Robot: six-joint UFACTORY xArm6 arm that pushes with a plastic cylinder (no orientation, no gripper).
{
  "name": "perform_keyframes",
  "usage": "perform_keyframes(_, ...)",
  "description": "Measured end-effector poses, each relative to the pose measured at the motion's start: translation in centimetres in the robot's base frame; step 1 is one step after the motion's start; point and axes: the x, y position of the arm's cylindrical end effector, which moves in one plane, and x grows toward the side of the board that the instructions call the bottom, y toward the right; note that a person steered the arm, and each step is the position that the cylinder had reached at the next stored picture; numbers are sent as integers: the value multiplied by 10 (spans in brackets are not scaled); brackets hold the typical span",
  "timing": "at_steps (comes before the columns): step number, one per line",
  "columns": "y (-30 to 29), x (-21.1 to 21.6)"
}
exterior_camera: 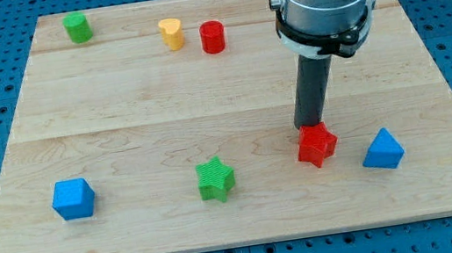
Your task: Move red circle towards bottom center
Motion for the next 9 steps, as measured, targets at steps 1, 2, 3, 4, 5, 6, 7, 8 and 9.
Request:
perform_keyframes(1,-1,10)
perform_keyframes(2,-2,18)
perform_keyframes(3,-7,-31)
perform_keyframes(4,31,-63)
perform_keyframes(5,43,-115)
perform_keyframes(6,36,-182)
perform_keyframes(7,-3,-240)
perform_keyframes(8,-56,-275)
perform_keyframes(9,-95,-270)
